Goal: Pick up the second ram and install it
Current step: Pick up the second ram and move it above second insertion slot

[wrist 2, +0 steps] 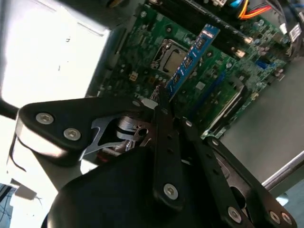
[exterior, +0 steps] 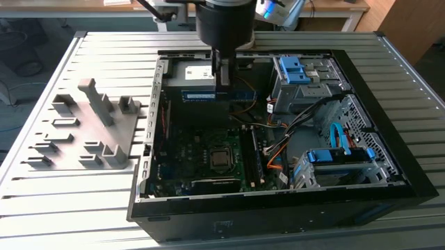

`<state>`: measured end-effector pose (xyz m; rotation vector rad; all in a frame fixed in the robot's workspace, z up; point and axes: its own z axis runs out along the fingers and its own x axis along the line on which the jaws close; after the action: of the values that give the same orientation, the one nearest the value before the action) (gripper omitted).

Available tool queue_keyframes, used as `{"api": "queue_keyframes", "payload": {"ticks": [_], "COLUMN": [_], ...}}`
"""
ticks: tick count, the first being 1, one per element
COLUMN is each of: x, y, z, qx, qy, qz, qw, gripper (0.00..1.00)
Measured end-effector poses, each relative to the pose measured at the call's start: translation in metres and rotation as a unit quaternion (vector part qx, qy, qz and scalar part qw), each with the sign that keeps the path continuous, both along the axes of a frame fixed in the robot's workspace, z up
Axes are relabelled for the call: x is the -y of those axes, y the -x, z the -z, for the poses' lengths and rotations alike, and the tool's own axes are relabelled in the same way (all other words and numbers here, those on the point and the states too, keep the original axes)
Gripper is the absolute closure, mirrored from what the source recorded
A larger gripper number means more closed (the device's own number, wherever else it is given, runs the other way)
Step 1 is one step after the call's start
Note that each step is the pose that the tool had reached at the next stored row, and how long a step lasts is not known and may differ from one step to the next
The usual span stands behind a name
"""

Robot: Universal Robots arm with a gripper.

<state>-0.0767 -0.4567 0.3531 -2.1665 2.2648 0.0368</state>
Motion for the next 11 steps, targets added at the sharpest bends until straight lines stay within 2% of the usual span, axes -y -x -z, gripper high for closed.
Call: {"api": "queue_keyframes", "payload": {"ticks": [4,11], "x": [0.0063,0.0209], "y": [-0.009,-0.022], "z": [0.0068,0.0198], "qx": [-0.0001,0.0], "qy": [0.0002,0.0], "qz": [0.0,0.0], "qw": [1.0,1.0], "gripper": [0.86,0.86]}}
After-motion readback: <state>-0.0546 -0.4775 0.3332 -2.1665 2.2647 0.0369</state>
